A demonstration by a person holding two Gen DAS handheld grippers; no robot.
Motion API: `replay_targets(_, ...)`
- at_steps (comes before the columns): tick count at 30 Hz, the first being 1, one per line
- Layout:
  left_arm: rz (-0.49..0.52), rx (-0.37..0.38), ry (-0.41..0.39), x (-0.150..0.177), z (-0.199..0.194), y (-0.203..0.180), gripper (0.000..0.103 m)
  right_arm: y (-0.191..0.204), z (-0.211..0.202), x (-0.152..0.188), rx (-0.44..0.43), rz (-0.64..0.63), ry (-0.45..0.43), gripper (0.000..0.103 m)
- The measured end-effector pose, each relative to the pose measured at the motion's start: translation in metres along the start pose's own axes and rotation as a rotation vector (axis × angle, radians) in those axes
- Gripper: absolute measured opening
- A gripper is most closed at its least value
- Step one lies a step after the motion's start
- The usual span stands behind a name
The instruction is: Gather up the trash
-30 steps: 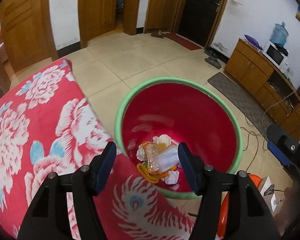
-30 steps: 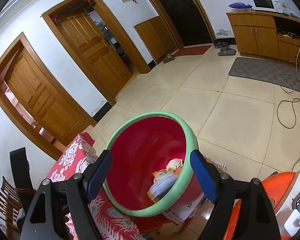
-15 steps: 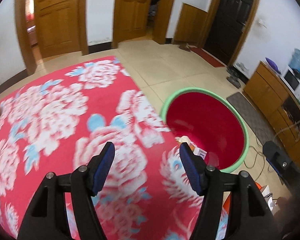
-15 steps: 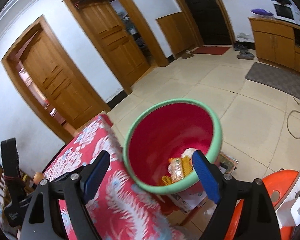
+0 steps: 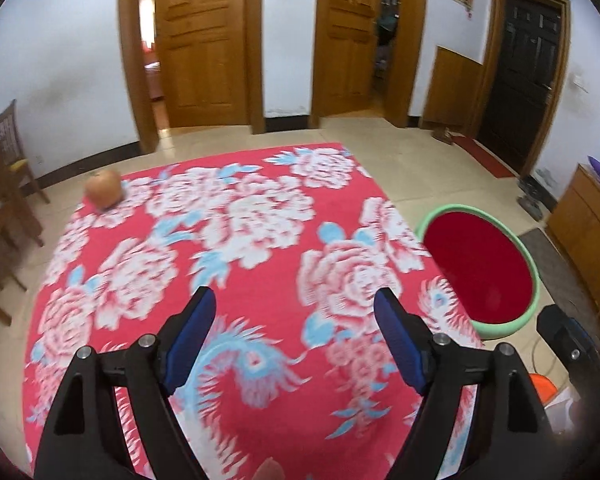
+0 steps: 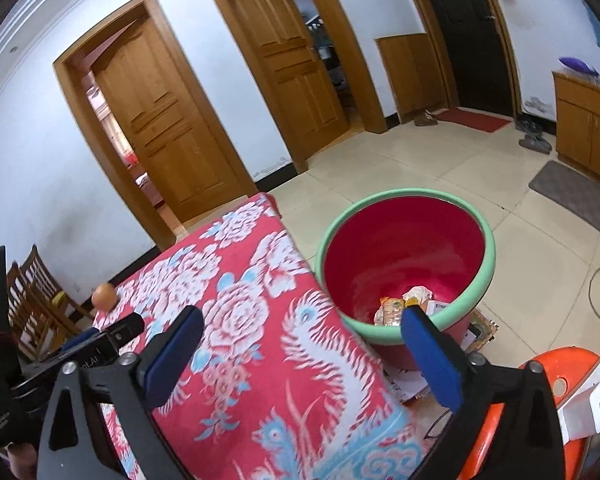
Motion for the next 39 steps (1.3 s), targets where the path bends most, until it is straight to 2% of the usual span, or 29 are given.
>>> replay_targets(5,-0.022,-0.03,-0.019,0.011,-0.016,0.016,0.083,0.018,-0.009,0.009,-0.007,-0.062,-0.004,0.102)
replay_targets(17,-0.074,-0.063,-0.043,0.025,-0.033,0.041,0.083,0.035,-0.016,0.027,-0.014,-0.115,0.006,0.102)
replay_targets(39,-0.08,-0.077,-0.059,0.028,-0.039,0.047,0.083,0.037,-0.015,0.033,-0.021,-0.114,0.026,0.102)
Point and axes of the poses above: each gripper's, at about its wrist camera, not at the fingertips, and z roughly the way its jaws point, y to its left, x to its underside, the point moved 6 cm from there along z, roughly the way its jaws point, and after that the axes turned 6 degrees about -y, right-handed, at the moved point
